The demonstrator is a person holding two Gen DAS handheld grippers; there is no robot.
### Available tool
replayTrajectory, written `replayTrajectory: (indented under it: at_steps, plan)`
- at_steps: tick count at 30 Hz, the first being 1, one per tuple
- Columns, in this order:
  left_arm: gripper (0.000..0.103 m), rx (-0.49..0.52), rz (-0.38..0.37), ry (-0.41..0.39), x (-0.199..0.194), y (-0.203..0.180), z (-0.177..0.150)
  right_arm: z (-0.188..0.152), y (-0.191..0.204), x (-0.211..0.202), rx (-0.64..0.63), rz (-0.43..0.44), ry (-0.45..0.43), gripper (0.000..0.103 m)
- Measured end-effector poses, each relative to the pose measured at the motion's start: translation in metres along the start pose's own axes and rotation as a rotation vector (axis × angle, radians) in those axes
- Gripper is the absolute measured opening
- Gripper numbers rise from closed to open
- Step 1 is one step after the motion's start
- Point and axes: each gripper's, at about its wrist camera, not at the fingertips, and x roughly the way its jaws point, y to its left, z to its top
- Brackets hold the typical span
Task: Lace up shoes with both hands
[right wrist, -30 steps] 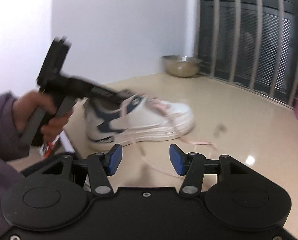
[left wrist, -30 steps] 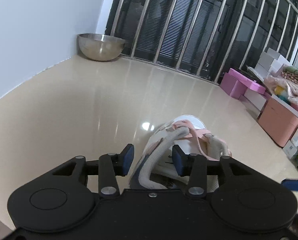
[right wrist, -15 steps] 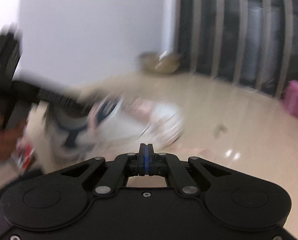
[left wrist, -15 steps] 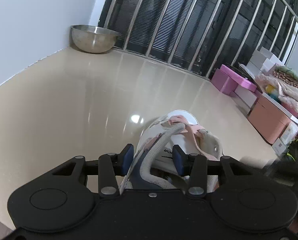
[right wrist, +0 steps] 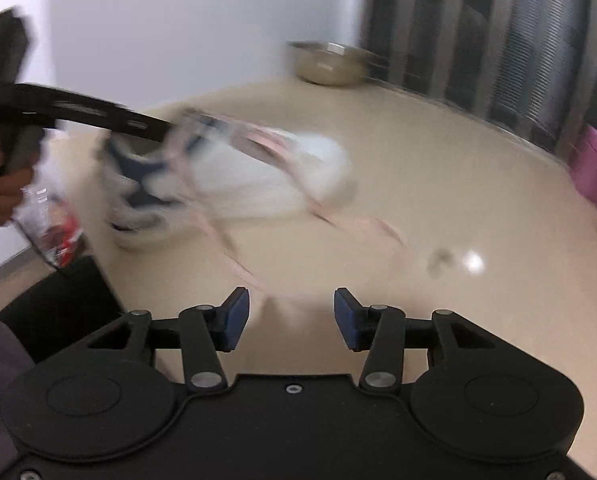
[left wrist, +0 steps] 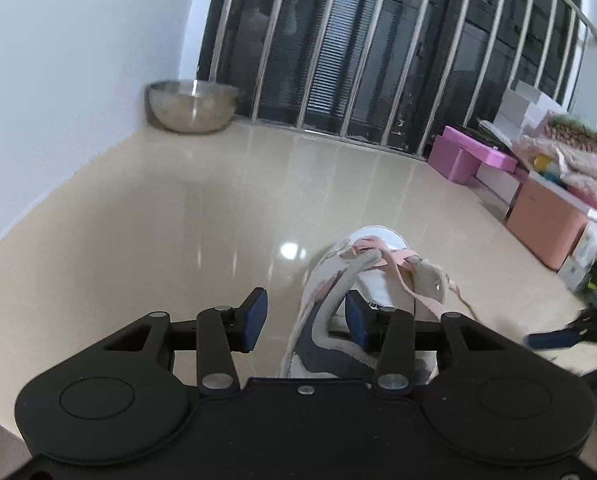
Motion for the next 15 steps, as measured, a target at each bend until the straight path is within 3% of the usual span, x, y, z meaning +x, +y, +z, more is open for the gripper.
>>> replayTrajectory:
  at_steps: [4, 8, 10, 11, 13, 15]
  plan:
    - [0.048, 0.008, -0.025, 0.001, 0.003, -0.006, 0.000, -0.021, -0.036, -0.023, 0.100, -0.145, 0.031, 0.049]
    - [0.048, 0.008, -0.012, 0.007, 0.001, -0.008, 0.000, -0.024, -0.044, -0.027, 0.150, -0.116, -0.001, 0.049]
    - [0.048, 0.011, -0.001, 0.006, -0.002, -0.008, 0.000, -0.014, -0.035, -0.019, 0.107, -0.026, -0.022, 0.040]
    - [0.049, 0.010, 0.003, 0.006, -0.003, -0.007, -0.001, -0.012, -0.028, -0.016, 0.077, 0.013, 0.005, 0.030]
    - [0.052, 0.006, 0.012, 0.005, -0.006, -0.006, -0.001, -0.013, -0.017, 0.000, -0.010, -0.025, 0.064, 0.027]
    - [0.052, 0.004, 0.015, 0.008, -0.006, -0.006, -0.001, -0.016, -0.020, 0.011, -0.012, -0.055, 0.054, 0.004]
